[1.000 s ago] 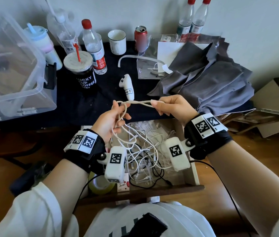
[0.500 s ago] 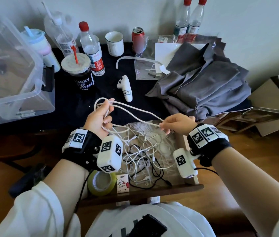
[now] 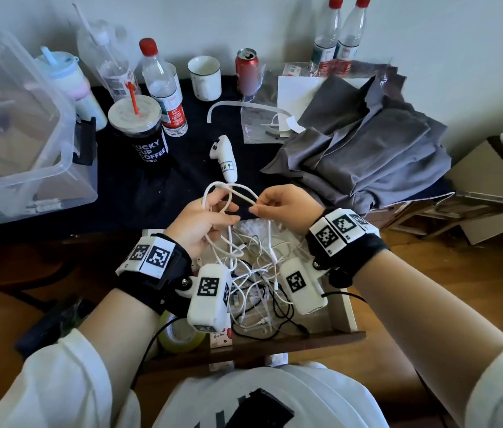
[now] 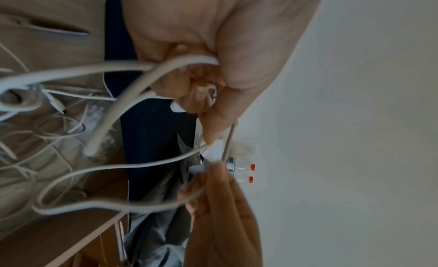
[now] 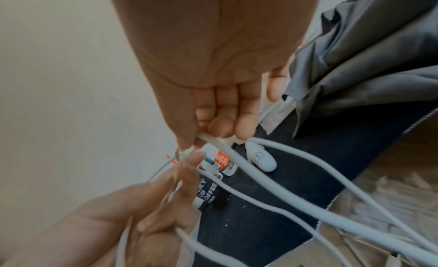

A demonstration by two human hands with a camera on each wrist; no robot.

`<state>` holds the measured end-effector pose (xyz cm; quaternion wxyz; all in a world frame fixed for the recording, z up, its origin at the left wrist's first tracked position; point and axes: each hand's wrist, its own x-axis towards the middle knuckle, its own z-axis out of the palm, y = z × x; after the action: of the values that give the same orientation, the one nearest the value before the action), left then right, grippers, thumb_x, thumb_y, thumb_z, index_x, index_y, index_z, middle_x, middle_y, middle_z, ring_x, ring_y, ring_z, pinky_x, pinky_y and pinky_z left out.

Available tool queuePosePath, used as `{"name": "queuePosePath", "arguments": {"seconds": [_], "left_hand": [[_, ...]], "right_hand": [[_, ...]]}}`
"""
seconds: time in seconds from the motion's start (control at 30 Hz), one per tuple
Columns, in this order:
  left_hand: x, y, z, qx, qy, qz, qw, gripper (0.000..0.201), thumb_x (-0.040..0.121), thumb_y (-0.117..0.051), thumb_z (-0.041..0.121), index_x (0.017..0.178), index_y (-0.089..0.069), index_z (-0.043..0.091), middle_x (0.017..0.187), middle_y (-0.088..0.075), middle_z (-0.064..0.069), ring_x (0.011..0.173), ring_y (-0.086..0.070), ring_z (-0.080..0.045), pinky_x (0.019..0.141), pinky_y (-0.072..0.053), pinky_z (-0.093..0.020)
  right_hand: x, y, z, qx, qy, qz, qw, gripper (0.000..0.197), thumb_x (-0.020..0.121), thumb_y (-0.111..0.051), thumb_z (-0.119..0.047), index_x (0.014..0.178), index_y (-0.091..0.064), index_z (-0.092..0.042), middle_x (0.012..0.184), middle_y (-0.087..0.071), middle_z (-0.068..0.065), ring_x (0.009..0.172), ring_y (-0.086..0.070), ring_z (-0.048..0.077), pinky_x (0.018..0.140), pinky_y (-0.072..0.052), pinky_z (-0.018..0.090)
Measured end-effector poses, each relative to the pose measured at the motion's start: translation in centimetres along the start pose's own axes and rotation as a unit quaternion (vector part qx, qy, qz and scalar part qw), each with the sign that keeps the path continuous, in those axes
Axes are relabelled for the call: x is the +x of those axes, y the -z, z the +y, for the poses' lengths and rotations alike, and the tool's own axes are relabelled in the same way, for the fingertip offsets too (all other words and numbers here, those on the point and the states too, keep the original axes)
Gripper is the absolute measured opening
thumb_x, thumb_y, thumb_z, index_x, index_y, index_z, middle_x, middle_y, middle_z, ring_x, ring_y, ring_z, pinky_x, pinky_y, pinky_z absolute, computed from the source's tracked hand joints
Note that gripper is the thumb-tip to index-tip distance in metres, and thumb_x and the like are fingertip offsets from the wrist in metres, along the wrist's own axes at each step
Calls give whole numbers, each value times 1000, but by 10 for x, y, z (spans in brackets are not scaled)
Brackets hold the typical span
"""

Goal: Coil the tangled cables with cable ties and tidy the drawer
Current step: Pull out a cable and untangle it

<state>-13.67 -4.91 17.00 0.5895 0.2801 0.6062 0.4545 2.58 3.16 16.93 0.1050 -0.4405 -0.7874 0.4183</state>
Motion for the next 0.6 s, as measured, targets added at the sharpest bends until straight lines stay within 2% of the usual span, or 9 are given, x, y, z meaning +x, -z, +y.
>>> {"name": "queuePosePath", "arguments": {"seconds": [0.1, 0.2, 0.27, 0.33, 0.43, 0.47, 0.53, 0.6], "left_hand": [[1, 9, -1, -10, 1, 38, 999, 67, 81, -55, -17, 136, -47, 20, 85, -55, 4, 55, -48, -3, 39, -31, -12], [4, 19, -1, -48, -8, 64, 997, 71, 83, -49, -18, 142, -38, 21, 83, -52, 2, 45, -40, 0, 36, -25, -12], [5, 24, -1, -71, -13, 74, 995, 68, 85, -43, -17, 144, -35, 15, 82, -50, 1, 43, -37, 0, 34, -20, -12], [7, 25, -1, -84, -12, 71, 994, 64, 86, -38, -17, 144, -35, 10, 81, -51, 0, 42, -33, -1, 35, -18, -13], [6, 20, -1, -68, -10, 50, 996, 62, 86, -37, -17, 143, -36, 8, 80, -52, -1, 42, -31, -2, 36, -17, -14], [6, 17, -1, -58, -9, 42, 997, 62, 86, -37, -17, 143, -37, 8, 79, -52, -1, 43, -30, -2, 36, -17, -14], [5, 10, -1, -39, -8, 24, 999, 61, 87, -37, -17, 142, -38, 9, 80, -52, 0, 44, -31, -3, 36, -18, -14], [5, 4, 0, -23, -8, 3, 1000, 61, 87, -39, -17, 142, -38, 11, 81, -52, -1, 42, -37, 0, 34, -20, -12]], "right_hand": [[-2, 6, 20, -26, -42, -33, 998, 23, 82, -68, -34, 63, -57, -28, 55, -53, -12, 59, -47, 4, 71, -43, 31], [-11, 13, 44, -139, -136, -112, 974, 13, 81, -68, -35, 85, -67, -23, 81, -61, -8, 84, -55, 9, 88, -41, 29], [-15, 12, 58, -171, -171, -146, 959, 16, 81, -69, -30, 93, -69, -19, 90, -62, -3, 90, -56, 11, 86, -40, 25], [-17, 8, 57, -115, -172, -141, 968, 5, 80, -70, -21, 80, -64, -19, 81, -60, 0, 80, -55, 12, 77, -40, 22], [-11, 4, 40, 24, -138, -114, 983, 19, 80, -68, -4, 71, -55, -15, 67, -52, -1, 60, -50, 4, 61, -41, 12], [-7, 3, 33, 63, -120, -115, 984, 21, 80, -67, 0, 73, -54, -15, 68, -54, 0, 59, -51, 3, 62, -42, 11], [0, 0, 16, 147, -96, -119, 977, 20, 81, -64, 4, 78, -55, -14, 72, -59, 5, 60, -57, 7, 68, -47, 16], [3, -4, -1, 199, -88, -132, 967, 7, 85, -64, -9, 84, -58, -12, 73, -63, 7, 62, -62, 10, 71, -52, 21]]}}
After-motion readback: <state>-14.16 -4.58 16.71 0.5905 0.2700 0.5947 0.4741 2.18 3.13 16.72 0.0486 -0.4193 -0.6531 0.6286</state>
